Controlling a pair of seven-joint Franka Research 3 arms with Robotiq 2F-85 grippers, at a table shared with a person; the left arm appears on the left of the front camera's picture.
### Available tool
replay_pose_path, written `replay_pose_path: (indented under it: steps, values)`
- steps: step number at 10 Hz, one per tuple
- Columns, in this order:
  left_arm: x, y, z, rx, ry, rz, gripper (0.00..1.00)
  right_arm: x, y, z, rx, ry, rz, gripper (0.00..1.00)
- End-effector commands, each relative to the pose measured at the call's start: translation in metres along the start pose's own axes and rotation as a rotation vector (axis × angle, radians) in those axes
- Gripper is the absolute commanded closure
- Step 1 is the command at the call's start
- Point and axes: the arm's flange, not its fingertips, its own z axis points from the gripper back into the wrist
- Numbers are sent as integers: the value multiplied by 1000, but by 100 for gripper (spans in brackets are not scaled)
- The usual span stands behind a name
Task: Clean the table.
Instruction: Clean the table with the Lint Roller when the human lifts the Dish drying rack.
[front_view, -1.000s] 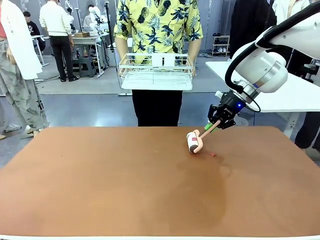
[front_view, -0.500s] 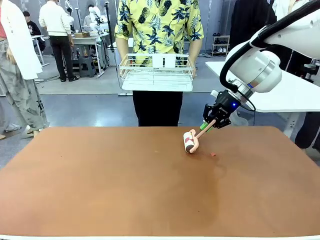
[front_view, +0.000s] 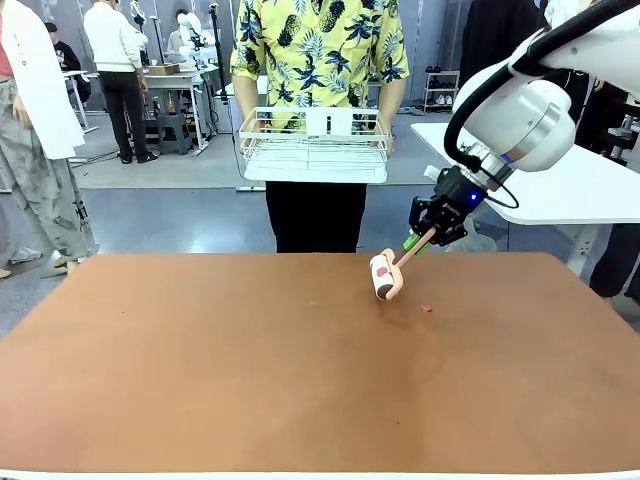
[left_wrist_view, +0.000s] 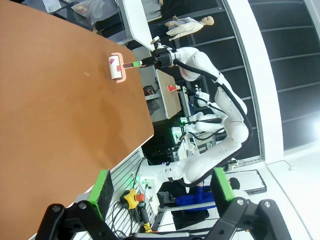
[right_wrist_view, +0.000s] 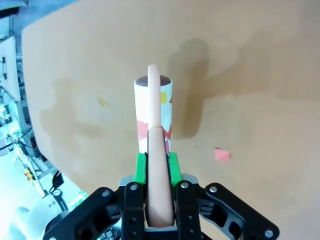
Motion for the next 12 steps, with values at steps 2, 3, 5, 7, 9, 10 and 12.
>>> replay_pose_path:
  steps: [2, 3, 5, 7, 9, 10, 12]
  values:
    - [-1, -4, 3, -4, -3, -3, 0, -21, 20, 38, 10, -73, 11, 79]
    - [-1, -4, 3, -4, -3, -3, 0, -26, 25, 47, -16, -92, 13, 79]
    - [-1, -4, 3, -4, -3, -3, 0, -30, 28, 51, -40, -101, 9, 79]
    - [-1, -4, 3, -4, -3, -3, 0, -34, 27, 54, -46, -109, -9, 79]
    - [-1, -4, 3, -4, -3, -3, 0, -41, 27, 63, -59, -136, -8, 79]
    - [-1, -4, 3, -4, -3, -3, 0, -48, 23, 69, -103, -145, -12, 79]
    - [-1, -4, 3, -4, -3, -3, 0, -71, 7, 128, -171, -180, -34, 79]
